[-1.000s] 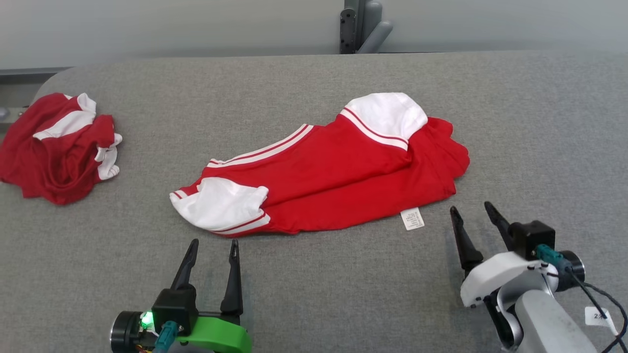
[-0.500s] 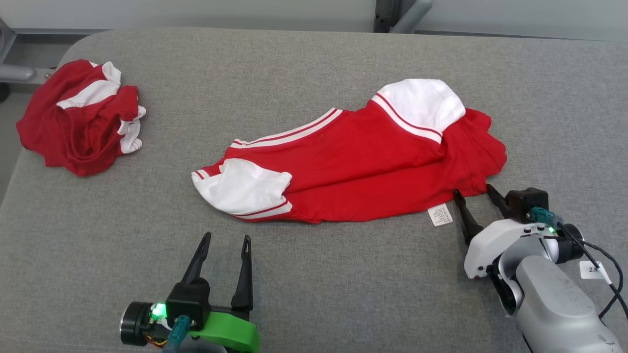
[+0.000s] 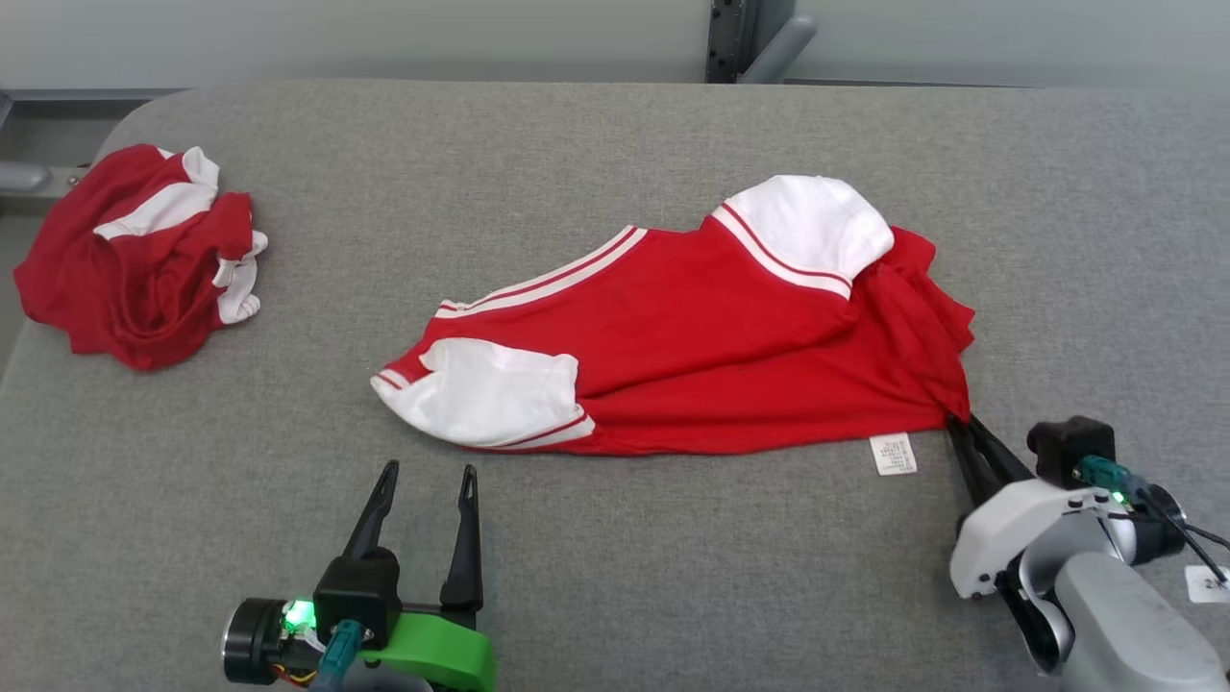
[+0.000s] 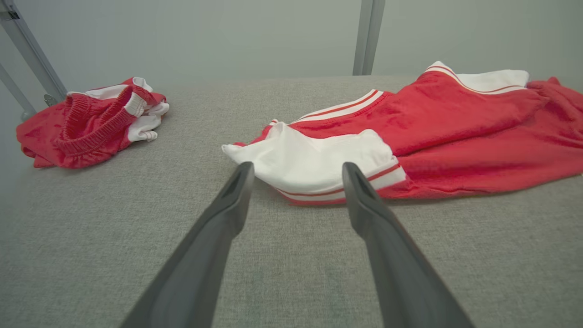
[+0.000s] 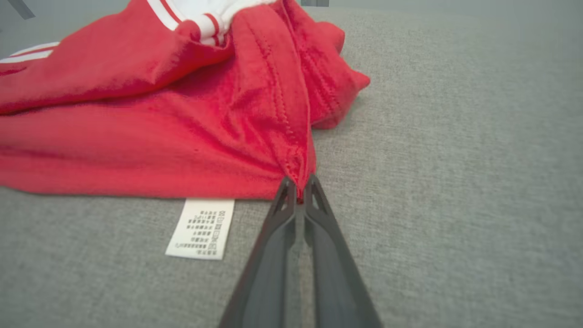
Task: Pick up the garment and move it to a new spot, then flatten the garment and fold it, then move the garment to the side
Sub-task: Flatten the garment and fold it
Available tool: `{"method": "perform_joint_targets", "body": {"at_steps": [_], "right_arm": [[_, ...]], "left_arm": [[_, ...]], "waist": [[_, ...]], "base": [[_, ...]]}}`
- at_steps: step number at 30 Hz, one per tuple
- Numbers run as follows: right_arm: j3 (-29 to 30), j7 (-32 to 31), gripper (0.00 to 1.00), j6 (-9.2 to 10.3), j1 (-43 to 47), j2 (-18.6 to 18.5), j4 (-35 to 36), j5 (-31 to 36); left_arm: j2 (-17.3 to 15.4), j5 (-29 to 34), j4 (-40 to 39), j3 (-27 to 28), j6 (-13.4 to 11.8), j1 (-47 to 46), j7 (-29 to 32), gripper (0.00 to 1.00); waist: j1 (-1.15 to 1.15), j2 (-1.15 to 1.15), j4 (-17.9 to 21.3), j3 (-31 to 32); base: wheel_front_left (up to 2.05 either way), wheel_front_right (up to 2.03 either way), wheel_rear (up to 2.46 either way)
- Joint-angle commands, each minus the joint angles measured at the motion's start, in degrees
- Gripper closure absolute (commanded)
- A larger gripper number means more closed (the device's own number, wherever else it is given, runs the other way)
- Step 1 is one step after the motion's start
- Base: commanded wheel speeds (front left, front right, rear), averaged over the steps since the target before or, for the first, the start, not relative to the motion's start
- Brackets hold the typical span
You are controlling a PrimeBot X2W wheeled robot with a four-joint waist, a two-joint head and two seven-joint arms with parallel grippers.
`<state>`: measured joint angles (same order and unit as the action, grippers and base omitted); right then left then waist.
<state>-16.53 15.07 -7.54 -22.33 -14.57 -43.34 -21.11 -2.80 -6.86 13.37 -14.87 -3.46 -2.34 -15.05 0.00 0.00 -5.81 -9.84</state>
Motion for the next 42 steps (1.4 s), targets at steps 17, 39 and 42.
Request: {"method": "perform_joint_targets", "body": {"at_steps": [17,39,42], "right_arm": [[3.7,0.2,1.0,0.1,11.7,-5.8,9.4,0.6],[2.3,0.2,1.0,0.09,10.6,-5.4,8.5,0.9],[2.4,0.2,1.0,0.09,10.5,-5.2,8.5,1.2]], "left_arm": [[-0.2,-10.2,7.8,-2.6,1.7,-7.2,3.5,0.0],[-1.2,-16.7,9.7,-7.2,-3.2,-10.5,21.7,1.0],[-1.9,-15.8,8.0,-8.1,-3.7,-9.9,23.1,1.0]], "waist": [[0.0,0.0,6.2,-0.2],[0.0,0.0,6.3,0.1],[0.0,0.0,6.3,0.4]], "base": [[0.0,0.0,0.0],[0.0,0.0,0.0],[0.0,0.0,0.0]]}}
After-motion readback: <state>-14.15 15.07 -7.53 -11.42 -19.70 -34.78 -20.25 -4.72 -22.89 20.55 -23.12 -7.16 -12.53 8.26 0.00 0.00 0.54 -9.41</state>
